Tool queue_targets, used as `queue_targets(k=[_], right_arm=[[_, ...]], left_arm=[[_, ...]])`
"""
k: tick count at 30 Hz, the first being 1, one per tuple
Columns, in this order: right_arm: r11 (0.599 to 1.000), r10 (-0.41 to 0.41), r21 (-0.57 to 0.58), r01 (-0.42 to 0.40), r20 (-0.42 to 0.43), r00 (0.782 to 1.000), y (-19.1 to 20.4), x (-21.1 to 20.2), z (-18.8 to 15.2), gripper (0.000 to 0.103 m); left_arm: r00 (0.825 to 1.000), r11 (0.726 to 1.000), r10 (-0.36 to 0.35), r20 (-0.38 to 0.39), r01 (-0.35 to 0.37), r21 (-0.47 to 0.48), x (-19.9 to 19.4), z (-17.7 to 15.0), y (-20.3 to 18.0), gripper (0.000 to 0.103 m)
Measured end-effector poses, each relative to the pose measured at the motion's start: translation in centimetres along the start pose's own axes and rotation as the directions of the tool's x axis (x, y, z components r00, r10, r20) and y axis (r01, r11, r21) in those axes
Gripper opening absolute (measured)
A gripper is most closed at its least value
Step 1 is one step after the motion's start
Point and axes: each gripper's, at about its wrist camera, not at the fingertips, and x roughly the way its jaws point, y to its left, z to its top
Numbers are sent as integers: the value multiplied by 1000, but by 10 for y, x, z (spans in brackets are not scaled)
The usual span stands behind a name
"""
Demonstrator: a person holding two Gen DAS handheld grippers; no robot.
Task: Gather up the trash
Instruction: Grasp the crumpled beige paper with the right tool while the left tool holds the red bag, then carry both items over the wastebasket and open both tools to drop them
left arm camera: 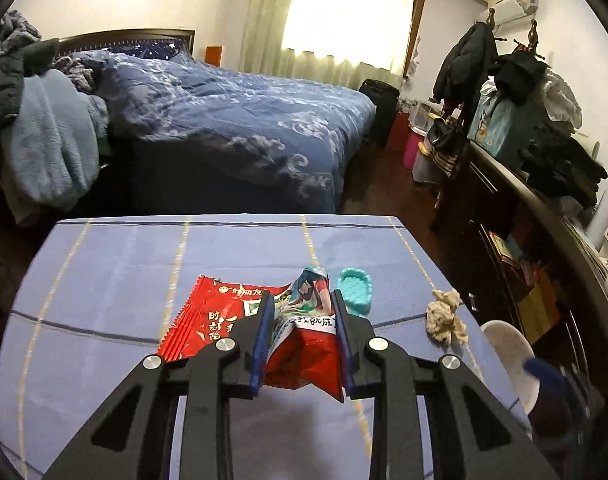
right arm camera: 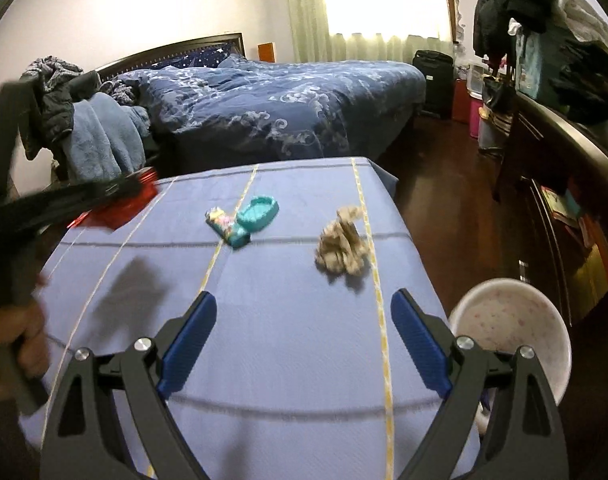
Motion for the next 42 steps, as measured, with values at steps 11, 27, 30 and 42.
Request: queue_targets(k=[11, 27, 30, 42], right_arm=[[993, -116, 13, 119, -140, 983, -11, 110, 52, 76], [999, 9, 38, -4, -153, 988, 0, 76, 25, 24], [999, 35, 38, -31, -124, 992, 1, 46, 11, 24], [994, -25, 102, 26, -11, 1000, -49, -57, -39, 24]], left_arm=[[1000, 1000, -12, 25, 12, -1, -21, -8, 13, 29], [999, 999, 17, 28, -18, 32, -40, -18, 1, 30], [999, 999, 11, 32, -12, 40, -50, -22, -6, 30], [993, 983, -115, 28, 109, 151, -57, -28, -92, 31]])
